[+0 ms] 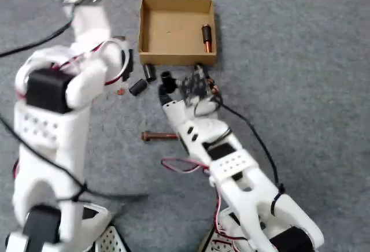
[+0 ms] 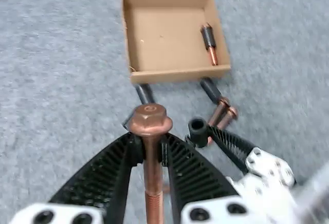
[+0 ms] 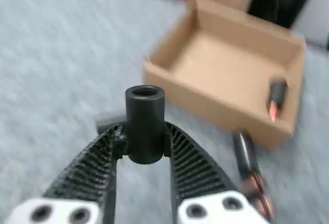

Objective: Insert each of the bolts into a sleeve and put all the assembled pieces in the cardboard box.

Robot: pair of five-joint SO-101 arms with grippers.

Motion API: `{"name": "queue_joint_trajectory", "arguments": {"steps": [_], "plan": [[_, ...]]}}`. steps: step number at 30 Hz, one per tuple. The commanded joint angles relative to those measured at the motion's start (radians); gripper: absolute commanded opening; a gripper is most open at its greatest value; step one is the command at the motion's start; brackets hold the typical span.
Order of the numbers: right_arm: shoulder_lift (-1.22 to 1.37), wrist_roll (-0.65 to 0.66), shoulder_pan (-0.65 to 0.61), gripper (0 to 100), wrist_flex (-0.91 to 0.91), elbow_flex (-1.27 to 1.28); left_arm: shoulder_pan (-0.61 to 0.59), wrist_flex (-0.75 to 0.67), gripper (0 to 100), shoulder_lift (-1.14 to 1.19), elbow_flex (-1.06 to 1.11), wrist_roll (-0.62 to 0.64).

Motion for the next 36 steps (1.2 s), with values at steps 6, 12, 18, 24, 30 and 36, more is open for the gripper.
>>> {"name": "queue_joint_trajectory", "arguments": {"steps": [6, 12, 18, 24, 30, 36], "plan": [[0.127, -0.106, -0.116, 0.1, -0.488, 0.101, -0.018, -0.666, 2, -0.426, 0.707, -0.002], [0.315, -0.167, -0.113, 0.1, -0.658, 0.070, -0.002, -1.229, 2, -0.633, 1.140, -0.008], [0.515, -0.167, -0.111, 0.1, -0.865, 0.047, 0.061, -1.356, 2, -0.648, 1.258, -0.009], [0.605, -0.124, -0.111, 0.1, -0.984, 0.047, 0.084, -1.358, 2, -0.647, 1.263, -0.009], [0.604, -0.091, -0.111, 0.0, -0.987, 0.045, 0.084, -1.363, 2, -0.645, 1.298, -0.009], [0.604, -0.089, -0.111, 0.0, -0.988, 0.045, 0.078, -1.366, 2, -0.621, 1.344, -0.009]]}}
